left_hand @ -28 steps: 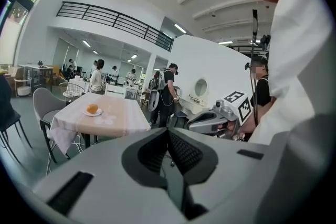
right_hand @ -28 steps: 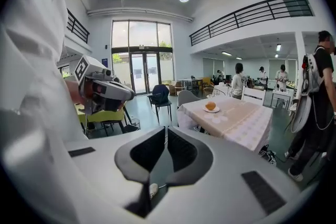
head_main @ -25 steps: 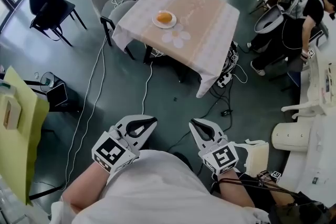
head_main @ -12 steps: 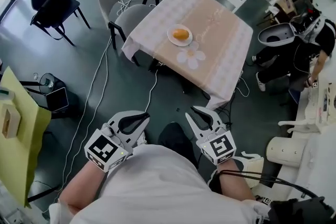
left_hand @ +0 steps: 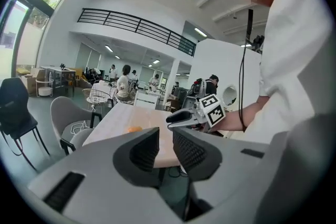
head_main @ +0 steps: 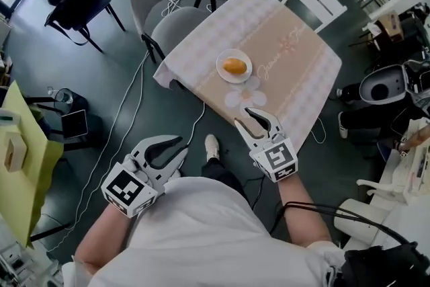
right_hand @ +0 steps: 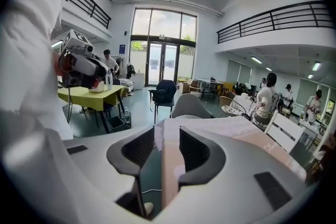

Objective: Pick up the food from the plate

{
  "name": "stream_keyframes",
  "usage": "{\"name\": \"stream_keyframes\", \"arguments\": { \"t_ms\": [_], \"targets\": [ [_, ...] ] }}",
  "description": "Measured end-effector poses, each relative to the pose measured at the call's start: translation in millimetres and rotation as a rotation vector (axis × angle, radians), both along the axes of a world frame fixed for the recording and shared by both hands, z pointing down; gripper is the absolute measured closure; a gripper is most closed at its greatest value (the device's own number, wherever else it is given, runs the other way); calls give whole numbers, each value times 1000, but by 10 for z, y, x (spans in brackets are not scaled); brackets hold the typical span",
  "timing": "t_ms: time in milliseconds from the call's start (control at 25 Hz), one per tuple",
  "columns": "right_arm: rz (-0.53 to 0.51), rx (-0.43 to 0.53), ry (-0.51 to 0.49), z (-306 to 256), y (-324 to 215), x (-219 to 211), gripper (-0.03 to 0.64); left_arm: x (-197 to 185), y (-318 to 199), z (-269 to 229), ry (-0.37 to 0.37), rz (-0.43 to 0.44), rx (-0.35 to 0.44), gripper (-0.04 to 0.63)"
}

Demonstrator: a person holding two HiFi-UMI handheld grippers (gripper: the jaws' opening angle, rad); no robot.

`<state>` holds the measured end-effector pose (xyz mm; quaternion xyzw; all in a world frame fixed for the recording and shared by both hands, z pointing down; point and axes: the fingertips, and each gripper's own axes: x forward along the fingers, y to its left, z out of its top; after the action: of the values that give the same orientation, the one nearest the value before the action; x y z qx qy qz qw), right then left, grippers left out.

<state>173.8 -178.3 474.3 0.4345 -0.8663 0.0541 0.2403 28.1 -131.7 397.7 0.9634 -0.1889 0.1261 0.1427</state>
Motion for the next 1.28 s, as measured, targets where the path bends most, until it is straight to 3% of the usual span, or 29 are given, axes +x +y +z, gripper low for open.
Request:
{"name": "stream_keyframes", "arguments": {
  "t_ms": [200, 440, 760, 1280],
  "targets": [
    [-81, -48, 59, 419, -833, 364, 399, 265, -478, -89, -7, -102, -14, 522],
    [-189, -166, 221, 1208, -1537, 627, 301, 338, -774, -77, -38, -238, -45, 518],
    [-285, -229, 294, 1745, -1992, 617, 278, 266, -912, 24, -50, -396, -84, 518],
    [-295, -265, 332, 1943, -2161, 519, 285, 28, -957, -58, -69, -480, -67, 518]
  ]
}}
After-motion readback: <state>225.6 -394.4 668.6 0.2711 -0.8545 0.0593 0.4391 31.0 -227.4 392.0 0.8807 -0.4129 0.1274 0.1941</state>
